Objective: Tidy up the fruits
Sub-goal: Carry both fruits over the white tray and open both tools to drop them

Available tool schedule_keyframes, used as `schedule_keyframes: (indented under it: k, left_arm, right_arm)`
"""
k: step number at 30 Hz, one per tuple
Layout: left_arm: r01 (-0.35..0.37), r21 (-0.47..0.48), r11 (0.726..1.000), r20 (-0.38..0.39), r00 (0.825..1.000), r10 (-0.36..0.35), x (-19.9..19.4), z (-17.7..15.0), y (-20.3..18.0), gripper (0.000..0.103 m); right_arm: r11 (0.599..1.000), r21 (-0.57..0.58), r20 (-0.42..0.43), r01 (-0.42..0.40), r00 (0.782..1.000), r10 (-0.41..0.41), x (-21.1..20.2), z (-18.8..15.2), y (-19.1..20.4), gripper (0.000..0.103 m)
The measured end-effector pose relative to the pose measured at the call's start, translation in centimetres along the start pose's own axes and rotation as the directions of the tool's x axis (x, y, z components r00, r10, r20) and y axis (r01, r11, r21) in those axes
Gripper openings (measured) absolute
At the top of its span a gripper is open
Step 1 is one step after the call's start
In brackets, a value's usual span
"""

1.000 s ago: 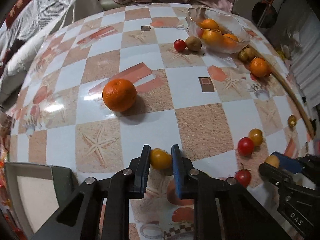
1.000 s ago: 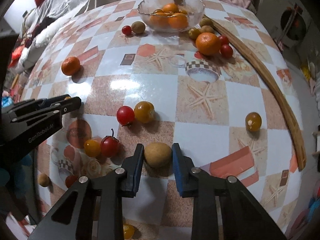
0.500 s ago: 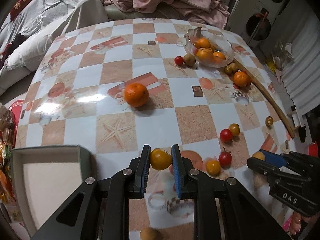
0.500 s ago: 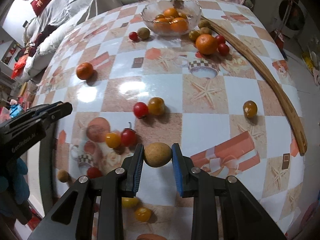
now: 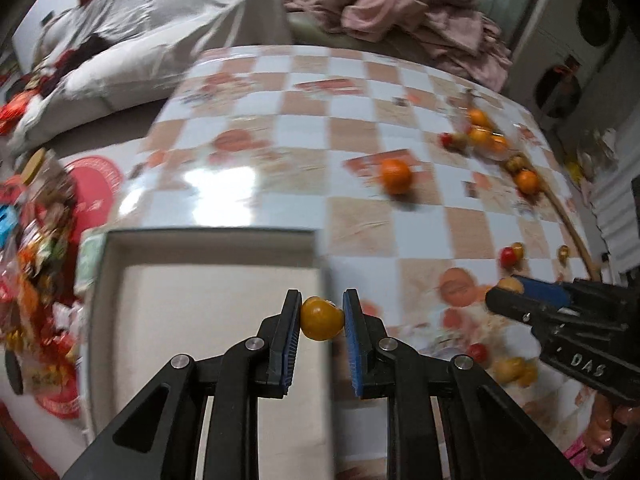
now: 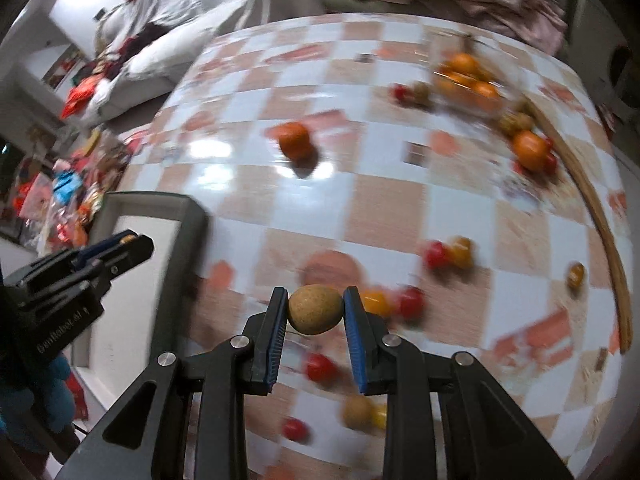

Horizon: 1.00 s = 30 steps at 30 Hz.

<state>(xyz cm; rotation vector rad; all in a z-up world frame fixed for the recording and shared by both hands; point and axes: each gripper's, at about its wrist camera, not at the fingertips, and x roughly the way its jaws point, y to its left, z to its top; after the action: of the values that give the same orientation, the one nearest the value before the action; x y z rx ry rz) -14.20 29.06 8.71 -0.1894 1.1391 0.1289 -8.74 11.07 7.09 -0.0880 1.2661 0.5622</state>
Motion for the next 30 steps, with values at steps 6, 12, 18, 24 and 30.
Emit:
schedule_keyframes:
  k: [6,12,18,24,30]
  left_arm:
    - [-0.070,-0.076,0.995,-0.019,0.997,0.069,0.1,-1.8,5.5,0.023]
    - [-0.124,-0.132,0.983,-0.046,0.992,0.119,1.3,-3.2,9.6,0.023]
    - [-0.146,-0.151,0.978,-0.056,0.989,0.139,2.7,-3.6,11.6,0.023]
    - [-0.162,-0.140,0.977,-0.066,0.986,0.154,3.6,-3.9,12.2,0.023]
    - [-0.160,-0.124,0.979,-0.066,0.986,0.153,3.9,-4.4,12.2,0.023]
  right_arm:
    - [0.992,-0.104,-0.020,-0.066,0.998,0.064,1.9,2.0,6.5,0.031]
    - [0.979,-0.179,-0.061,-0.103,0.994,0.093,4.7,3.1,11.7,0.031]
    - [0.975,-0.205,-0.106,-0.089,0.992,0.068,8.1,3.6,14.1,0.031]
    - [0.969,-0.240,-0.124,-0.052,0.992,0.023,10.4,3.5,15.1,0.031]
    - [0.960,-0.279,-0.139,-0.035,0.990,-0.004,11.3,2.7,15.6,0.031]
